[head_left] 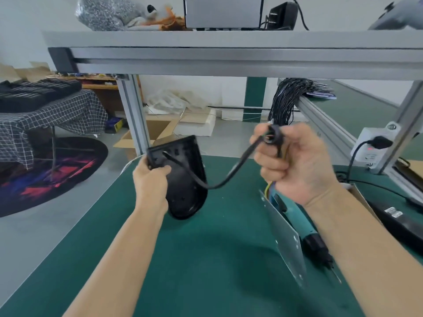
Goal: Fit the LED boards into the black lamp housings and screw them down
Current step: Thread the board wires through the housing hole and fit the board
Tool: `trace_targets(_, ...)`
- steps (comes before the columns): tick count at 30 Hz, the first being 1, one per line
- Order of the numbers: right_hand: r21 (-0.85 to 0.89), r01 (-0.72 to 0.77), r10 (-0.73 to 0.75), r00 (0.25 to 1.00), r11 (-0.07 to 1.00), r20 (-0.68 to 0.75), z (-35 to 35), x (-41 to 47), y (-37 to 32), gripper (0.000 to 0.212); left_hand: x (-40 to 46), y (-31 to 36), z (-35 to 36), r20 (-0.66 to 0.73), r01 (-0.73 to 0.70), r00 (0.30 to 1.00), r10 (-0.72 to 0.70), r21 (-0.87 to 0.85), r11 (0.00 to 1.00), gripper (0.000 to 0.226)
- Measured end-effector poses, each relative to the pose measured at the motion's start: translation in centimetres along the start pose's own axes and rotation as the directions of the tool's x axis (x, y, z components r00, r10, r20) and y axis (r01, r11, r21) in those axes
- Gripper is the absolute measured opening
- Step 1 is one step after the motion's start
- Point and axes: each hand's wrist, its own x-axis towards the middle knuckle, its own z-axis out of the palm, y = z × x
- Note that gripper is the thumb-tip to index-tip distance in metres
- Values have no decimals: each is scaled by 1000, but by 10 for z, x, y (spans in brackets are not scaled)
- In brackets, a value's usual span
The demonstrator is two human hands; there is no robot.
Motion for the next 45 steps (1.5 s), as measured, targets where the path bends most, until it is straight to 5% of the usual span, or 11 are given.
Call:
trace_targets(3, -366, 113, -196, 960, 924, -199, 10, 17, 19, 19, -19, -2, 14, 157, 107, 983, -92, -97, 990, 32)
trace_targets(6, -762, 182, -628, 697, 622, -347, 13, 22, 18, 19, -23, -2, 16, 112, 192, 978, -174, -181, 965, 26)
trace_targets(8, -891, 142, -784, 547, 432, -293, 13, 18, 11, 11, -19, -3, 12, 47, 211, 978, -205, -195, 958, 24)
trace_targets(13, -953, -294, -558, 804, -72, -205, 36, 10, 22, 19, -15, -5, 9, -105, 166, 977, -184, -158, 973, 23)
trace_targets(17, -935, -328, -716, 685, -136, -136, 51, 8, 0, 24, -3, 4, -1, -262, 28, 963, -67, -149, 988, 26)
trace_targets(19, -899, -383, -694, 706, -211, -138, 53, 13, 1, 24, -6, 7, -1, -258, -34, 966, 12, -82, 996, 29)
trace_targets(23, -983, -104, -457, 875, 150, -162, 56, 25, 20, 28, -21, 8, 9, -57, -123, 991, 123, 5, 992, 34)
trace_targets(28, -987, -112, -297, 944, 115, -142, 38, 42, 37, 15, -42, 16, 24, 153, -103, 981, 118, -104, 989, 36)
trace_targets(35, -966, -165, -552, 796, 201, -250, 43, 46, 63, 25, -64, 19, 36, 188, -82, 973, 134, -258, 963, 41)
trace_targets(38, -988, -102, -655, 740, 119, -155, 45, 42, 72, 16, -70, 15, 36, 193, -131, 967, 169, -196, 972, 47)
trace_targets(45, -995, -92, -595, 802, -45, -47, 39, 37, 71, 19, -67, 11, 26, 185, -174, 966, 182, -57, 983, 54)
